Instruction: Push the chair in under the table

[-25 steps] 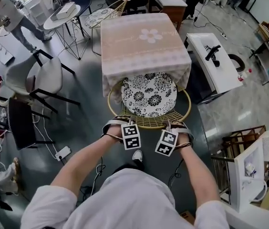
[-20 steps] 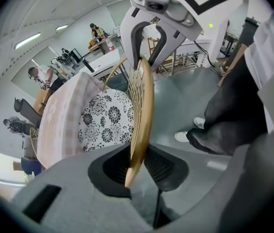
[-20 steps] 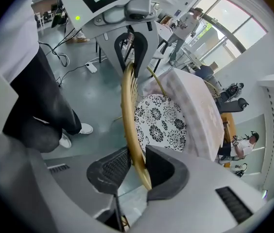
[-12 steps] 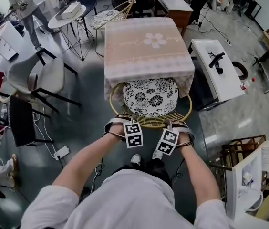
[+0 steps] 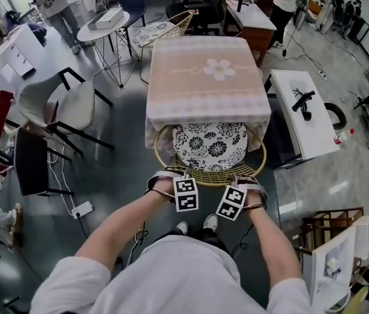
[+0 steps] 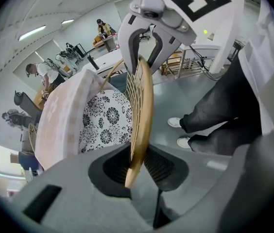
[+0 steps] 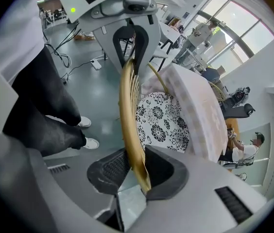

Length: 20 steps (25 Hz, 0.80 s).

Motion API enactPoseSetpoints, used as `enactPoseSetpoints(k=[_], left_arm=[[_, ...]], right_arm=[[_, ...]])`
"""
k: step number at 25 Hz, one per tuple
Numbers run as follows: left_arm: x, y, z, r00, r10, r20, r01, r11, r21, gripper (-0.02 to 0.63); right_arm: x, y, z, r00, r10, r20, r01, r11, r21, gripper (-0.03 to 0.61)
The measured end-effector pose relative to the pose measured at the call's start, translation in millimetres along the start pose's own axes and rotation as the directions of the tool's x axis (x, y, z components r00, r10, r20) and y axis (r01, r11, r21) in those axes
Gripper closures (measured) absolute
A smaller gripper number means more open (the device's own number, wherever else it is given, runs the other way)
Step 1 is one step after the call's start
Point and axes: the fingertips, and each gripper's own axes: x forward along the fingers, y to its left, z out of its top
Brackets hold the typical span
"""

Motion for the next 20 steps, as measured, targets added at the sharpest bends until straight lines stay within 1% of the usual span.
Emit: enactPoseSetpoints(k=[3,6,9,11,14,17,20], left_arm=[[-0.6,-1.0,1.4,1.000,-0.006,-0.004,0.006,1.000,-0.011,0.528],[-2.0,0.8,0.1,1.000,0.003,-0.004,-0.003,1.000,-0.022,0.528],[-2.1,-1.3,0.5,1.000,0.010,0.001,-0.010,0.999,-0.032,0.526],[-2.6,-2.1,-0.4,1.000,0.019,0.007,-0.019,0.999,-0.044,0.526],[-4.6,-1.9,-3.7,0.999,0.032,0.030,-0.029,0.996,-0.081,0.517],[-13.0,-4.2,-4.0,0.997,0.030,0.075,-0.020,0.992,-0.126,0.471],[-24.6,-4.9,0.7,0.992,0.056,0.113,-0.041,0.991,-0.127,0.471]], right_arm=[[1.1,0.4,-0.9,1.000,0.015,0.017,-0.015,1.000,-0.014,0.505],[0.6,0.0,1.8,0.999,0.013,0.038,-0.013,1.000,-0.022,0.505],[-0.5,1.2,1.3,0.999,-0.010,0.039,0.012,0.999,-0.048,0.502],[-2.4,0.3,1.4,0.999,-0.043,0.032,0.044,0.998,-0.044,0.483],[-10.0,-1.1,3.8,0.997,-0.076,0.029,0.076,0.997,0.003,0.459],[-23.2,-1.8,8.3,0.994,-0.104,0.039,0.102,0.993,0.052,0.439],[-33.7,-2.6,9.7,0.990,-0.139,0.036,0.134,0.985,0.113,0.433]])
